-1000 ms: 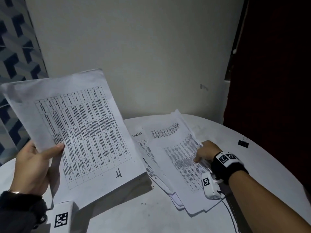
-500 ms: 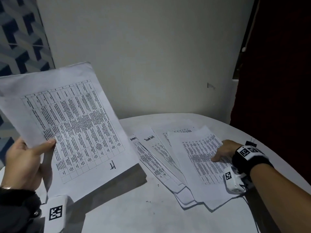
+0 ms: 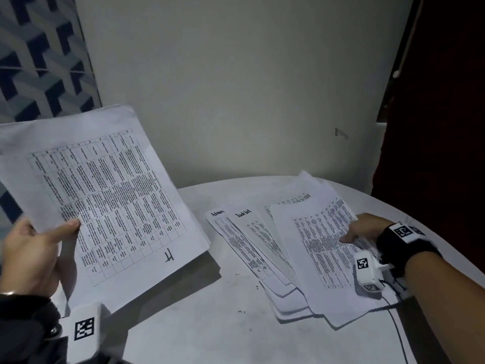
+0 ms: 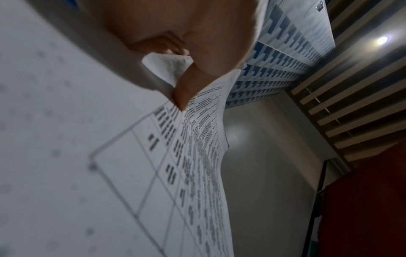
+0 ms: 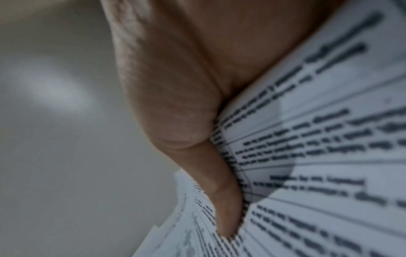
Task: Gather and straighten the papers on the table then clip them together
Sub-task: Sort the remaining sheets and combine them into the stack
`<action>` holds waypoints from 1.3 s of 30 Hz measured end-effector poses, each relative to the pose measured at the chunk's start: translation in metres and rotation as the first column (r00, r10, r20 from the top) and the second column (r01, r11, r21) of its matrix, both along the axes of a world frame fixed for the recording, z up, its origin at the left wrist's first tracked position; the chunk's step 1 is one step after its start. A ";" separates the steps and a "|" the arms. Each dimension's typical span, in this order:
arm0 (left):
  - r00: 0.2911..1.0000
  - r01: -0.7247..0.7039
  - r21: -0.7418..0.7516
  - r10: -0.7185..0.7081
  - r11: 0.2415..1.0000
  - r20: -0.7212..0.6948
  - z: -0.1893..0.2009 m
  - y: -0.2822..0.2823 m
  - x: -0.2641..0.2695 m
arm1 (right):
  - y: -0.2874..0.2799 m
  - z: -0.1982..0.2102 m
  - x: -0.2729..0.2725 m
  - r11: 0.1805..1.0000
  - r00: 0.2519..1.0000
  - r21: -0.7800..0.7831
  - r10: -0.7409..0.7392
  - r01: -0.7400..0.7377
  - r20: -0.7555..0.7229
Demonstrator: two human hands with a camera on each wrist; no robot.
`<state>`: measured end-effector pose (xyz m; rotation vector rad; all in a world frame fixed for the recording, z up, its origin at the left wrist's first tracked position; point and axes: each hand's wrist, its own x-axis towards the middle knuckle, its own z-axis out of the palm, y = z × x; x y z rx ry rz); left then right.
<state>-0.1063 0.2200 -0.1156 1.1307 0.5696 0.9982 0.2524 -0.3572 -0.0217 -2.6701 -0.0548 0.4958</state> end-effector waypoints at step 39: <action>0.985 -0.076 0.160 0.099 0.984 -0.141 0.089 -0.155 -0.015 | 0.035 0.018 -0.039 0.919 0.994 0.384 -0.103 0.087 0.021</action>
